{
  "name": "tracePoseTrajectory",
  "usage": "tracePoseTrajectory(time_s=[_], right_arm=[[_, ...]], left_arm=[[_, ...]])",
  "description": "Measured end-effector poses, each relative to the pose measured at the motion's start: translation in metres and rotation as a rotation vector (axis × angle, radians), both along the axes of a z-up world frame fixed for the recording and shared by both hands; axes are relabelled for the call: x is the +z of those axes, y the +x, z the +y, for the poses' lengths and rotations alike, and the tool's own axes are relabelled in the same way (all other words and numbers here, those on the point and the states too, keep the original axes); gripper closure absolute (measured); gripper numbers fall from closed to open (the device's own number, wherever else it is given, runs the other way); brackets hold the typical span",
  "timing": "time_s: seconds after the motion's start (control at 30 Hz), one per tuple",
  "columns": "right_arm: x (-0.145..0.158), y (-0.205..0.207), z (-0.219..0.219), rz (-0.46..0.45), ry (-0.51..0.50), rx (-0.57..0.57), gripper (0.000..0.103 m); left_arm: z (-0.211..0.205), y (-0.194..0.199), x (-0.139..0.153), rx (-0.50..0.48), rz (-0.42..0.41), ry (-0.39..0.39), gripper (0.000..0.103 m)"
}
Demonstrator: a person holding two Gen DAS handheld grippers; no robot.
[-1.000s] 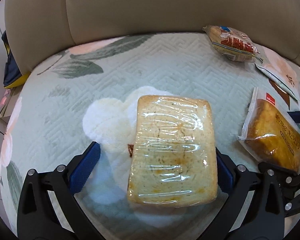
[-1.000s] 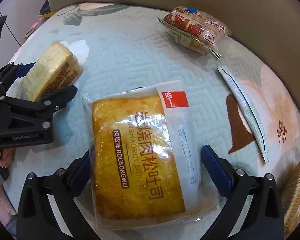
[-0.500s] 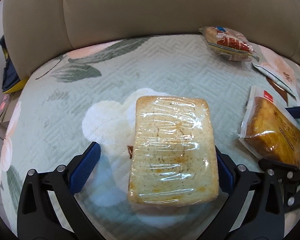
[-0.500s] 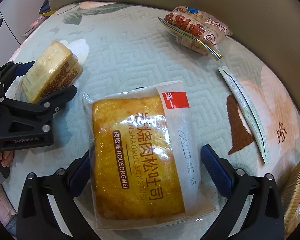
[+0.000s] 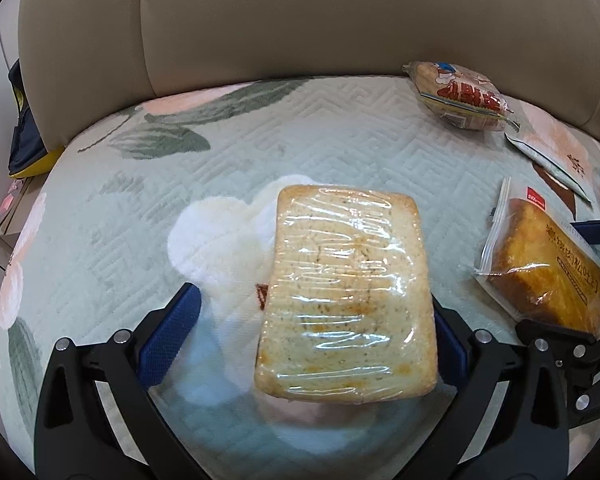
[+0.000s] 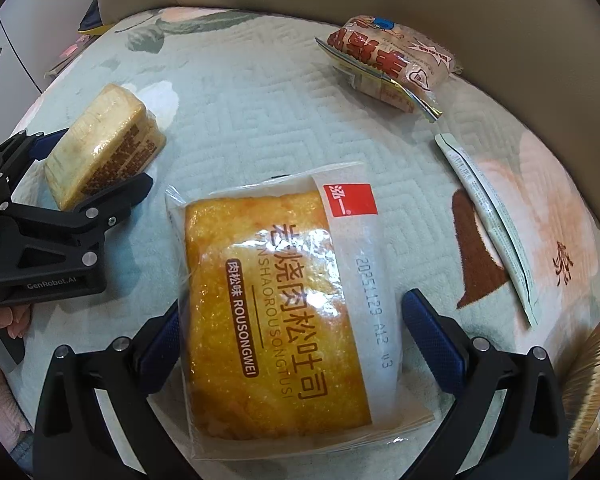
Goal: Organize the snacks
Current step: 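Grasp the wrapped bread loaf with the left tool while the right tool grasps the yellow toast bag, then carry both held snacks over the gold bowl and open both tools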
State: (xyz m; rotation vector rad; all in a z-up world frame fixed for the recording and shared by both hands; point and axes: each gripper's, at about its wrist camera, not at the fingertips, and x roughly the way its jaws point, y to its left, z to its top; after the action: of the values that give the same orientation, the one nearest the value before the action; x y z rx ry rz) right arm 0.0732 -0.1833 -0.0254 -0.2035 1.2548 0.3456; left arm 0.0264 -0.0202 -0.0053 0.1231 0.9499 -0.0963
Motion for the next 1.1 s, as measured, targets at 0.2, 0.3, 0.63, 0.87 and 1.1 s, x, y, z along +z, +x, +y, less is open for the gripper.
tracePoseTrajectory(time_s=[0.2, 0.3, 0.63, 0.87, 1.1], right_arm=[[0.000, 0.000, 0.000, 0.003, -0.002, 0.001, 0.005], [0.000, 0.004, 0.000, 0.032, -0.004, -0.002, 0.005], [0.001, 0.006, 0.000, 0.040, -0.002, -0.021, 0.005], [0.017, 0.009, -0.006, 0.091, 0.038, -0.048, 0.030], [0.077, -0.001, -0.039, -0.053, 0.157, -0.144, 0.030]], left_arm=[[0.001, 0.002, 0.000, 0.000, -0.002, 0.001, 0.003], [0.001, 0.002, 0.000, 0.000, -0.003, 0.000, 0.003], [0.001, 0.000, 0.002, 0.000, -0.005, -0.008, 0.003], [0.005, 0.005, 0.006, -0.040, 0.005, -0.040, 0.018], [0.008, -0.001, 0.051, -0.006, -0.047, -0.089, 0.048]])
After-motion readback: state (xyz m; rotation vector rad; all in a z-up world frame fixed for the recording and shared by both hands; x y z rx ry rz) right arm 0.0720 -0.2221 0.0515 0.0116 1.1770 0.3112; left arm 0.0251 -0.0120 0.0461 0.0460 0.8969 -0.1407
